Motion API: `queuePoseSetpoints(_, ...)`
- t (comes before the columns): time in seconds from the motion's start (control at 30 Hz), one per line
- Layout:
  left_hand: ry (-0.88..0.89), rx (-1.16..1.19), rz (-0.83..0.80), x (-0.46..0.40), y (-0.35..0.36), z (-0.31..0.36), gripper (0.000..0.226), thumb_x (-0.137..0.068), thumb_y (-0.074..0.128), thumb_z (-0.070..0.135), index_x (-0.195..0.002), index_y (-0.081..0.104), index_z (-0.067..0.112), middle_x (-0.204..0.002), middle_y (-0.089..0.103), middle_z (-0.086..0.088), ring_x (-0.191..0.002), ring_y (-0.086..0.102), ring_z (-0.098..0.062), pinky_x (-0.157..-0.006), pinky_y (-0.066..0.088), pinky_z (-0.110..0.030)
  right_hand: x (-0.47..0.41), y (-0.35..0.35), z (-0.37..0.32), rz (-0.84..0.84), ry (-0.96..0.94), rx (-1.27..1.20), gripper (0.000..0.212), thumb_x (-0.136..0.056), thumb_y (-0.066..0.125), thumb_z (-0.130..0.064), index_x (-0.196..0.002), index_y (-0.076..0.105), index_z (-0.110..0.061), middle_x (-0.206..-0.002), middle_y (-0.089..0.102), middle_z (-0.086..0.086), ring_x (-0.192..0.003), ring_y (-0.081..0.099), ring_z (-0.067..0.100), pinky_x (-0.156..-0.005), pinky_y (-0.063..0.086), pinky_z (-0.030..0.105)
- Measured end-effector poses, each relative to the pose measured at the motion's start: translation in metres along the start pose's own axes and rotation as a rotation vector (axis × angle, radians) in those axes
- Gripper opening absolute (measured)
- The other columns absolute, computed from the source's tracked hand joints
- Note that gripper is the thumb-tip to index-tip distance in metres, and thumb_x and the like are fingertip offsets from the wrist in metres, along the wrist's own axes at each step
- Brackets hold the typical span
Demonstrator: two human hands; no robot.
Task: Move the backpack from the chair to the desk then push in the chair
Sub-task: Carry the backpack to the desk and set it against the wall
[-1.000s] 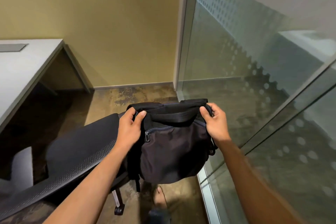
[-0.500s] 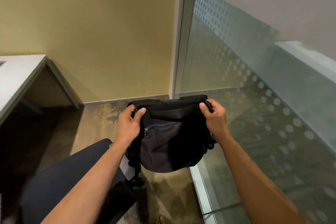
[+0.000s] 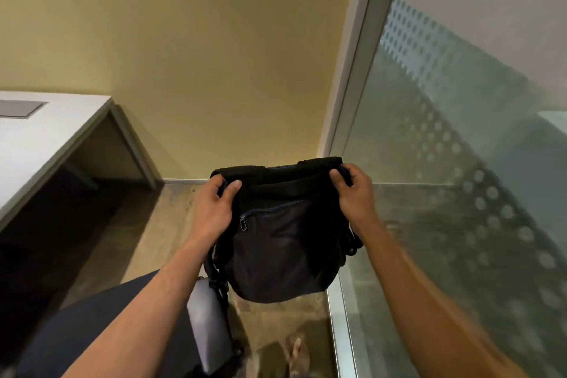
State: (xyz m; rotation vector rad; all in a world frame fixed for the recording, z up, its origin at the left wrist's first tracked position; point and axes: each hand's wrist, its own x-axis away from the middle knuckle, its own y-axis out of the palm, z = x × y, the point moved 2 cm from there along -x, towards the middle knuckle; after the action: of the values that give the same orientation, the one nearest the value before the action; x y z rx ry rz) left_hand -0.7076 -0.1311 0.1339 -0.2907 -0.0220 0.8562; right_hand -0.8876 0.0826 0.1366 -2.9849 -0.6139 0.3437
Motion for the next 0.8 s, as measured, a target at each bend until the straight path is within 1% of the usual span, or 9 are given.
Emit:
queuePoseSetpoints(0.1,-0.038,-0.045,0.04,-0.029,0.001,-0.002,0.029,-0.095,0.06,0.03,-0.094,0.061,0.001,-0.093,0.069,-0.024,-0.087,0.066,-0.04,-0.079,0.054,-0.055,-0.039,0.02,0.006,-0.052,0.017,-0.025,0.005,-0.094,0.064,-0.03,-0.091,0.068,-0.028,-0.085,0.072,-0.013,-0.081,0.068,0.004,-0.069,0.053,0.019)
queuePoseSetpoints(0.17,-0.036,-0.027,0.105,-0.045,-0.002,-0.005,0.027,-0.094,0.061,0.027,-0.089,0.06,0.001,-0.088,0.067,-0.024,-0.079,0.063,-0.035,-0.076,0.053,-0.053,-0.062,0.037,0.01,-0.096,0.02,-0.038,0.007,-0.094,0.064,-0.033,-0.09,0.068,-0.029,-0.086,0.072,-0.011,-0.082,0.069,0.008,-0.07,0.055,0.02)
queuePoseSetpoints(0.23,-0.044,0.003,0.16,-0.058,-0.009,-0.011,0.031,-0.093,0.062,0.029,-0.092,0.059,-0.003,-0.092,0.066,-0.029,-0.081,0.063,-0.036,-0.08,0.052,-0.06,-0.084,0.056,0.012,-0.156,0.017,-0.032,0.007,-0.094,0.063,-0.034,-0.089,0.068,-0.032,-0.086,0.071,-0.012,-0.083,0.068,0.007,-0.069,0.054,0.019)
queuePoseSetpoints(0.3,-0.061,0.005,0.192,-0.072,-0.02,-0.019,0.041,-0.089,0.06,0.04,-0.096,0.06,-0.001,-0.095,0.066,-0.029,-0.088,0.064,-0.044,-0.081,0.05,-0.064,-0.106,0.077,0.012,-0.2,0.015,-0.021,0.009,-0.095,0.062,-0.032,-0.088,0.067,-0.035,-0.085,0.07,-0.015,-0.081,0.067,0.004,-0.069,0.052,0.017)
queuePoseSetpoints(0.4,-0.078,-0.012,0.231,-0.094,-0.035,-0.025,0.042,-0.083,0.058,0.054,-0.093,0.064,0.014,-0.092,0.071,-0.019,-0.086,0.068,-0.036,-0.079,0.053,-0.062,-0.137,0.112,0.011,-0.256,0.014,-0.029,0.009,-0.095,0.062,-0.028,-0.089,0.066,-0.031,-0.083,0.07,-0.015,-0.078,0.066,0.002,-0.068,0.052,0.017)
queuePoseSetpoints(0.47,-0.088,0.017,0.282,-0.113,-0.043,-0.028,0.041,-0.083,0.059,0.05,-0.094,0.064,0.01,-0.093,0.07,-0.021,-0.083,0.068,-0.03,-0.079,0.053,-0.062,-0.158,0.135,0.012,-0.285,0.017,-0.036,0.007,-0.096,0.062,-0.026,-0.09,0.066,-0.028,-0.082,0.07,-0.013,-0.077,0.066,0.002,-0.067,0.051,0.017)
queuePoseSetpoints(0.6,-0.076,0.02,0.34,-0.156,-0.062,-0.037,0.036,-0.085,0.06,0.041,-0.096,0.064,0.006,-0.095,0.07,-0.021,-0.093,0.065,-0.042,-0.084,0.052,-0.062,-0.196,0.18,0.02,-0.328,0.01,-0.057,0.006,-0.096,0.062,-0.027,-0.092,0.067,-0.025,-0.084,0.071,-0.011,-0.08,0.067,0.005,-0.069,0.052,0.019)
queuePoseSetpoints(0.7,-0.067,-0.009,0.38,-0.187,-0.082,-0.048,0.033,-0.087,0.06,0.037,-0.094,0.064,0.005,-0.093,0.07,-0.022,-0.091,0.064,-0.044,-0.081,0.051,-0.062,-0.223,0.217,0.023,-0.361,0.0,-0.059,0.007,-0.095,0.062,-0.028,-0.091,0.067,-0.027,-0.086,0.072,-0.008,-0.082,0.068,0.009,-0.071,0.055,0.024)
queuePoseSetpoints(0.8,-0.071,-0.009,0.403,-0.215,-0.101,-0.054,0.015,-0.092,0.061,0.026,-0.094,0.067,0.013,-0.093,0.072,-0.016,-0.092,0.066,-0.039,-0.084,0.053,-0.061,-0.247,0.254,0.021,-0.396,-0.01,-0.074,0.009,-0.095,0.062,-0.027,-0.089,0.068,-0.03,-0.086,0.072,-0.01,-0.081,0.069,0.008,-0.068,0.052,0.019)
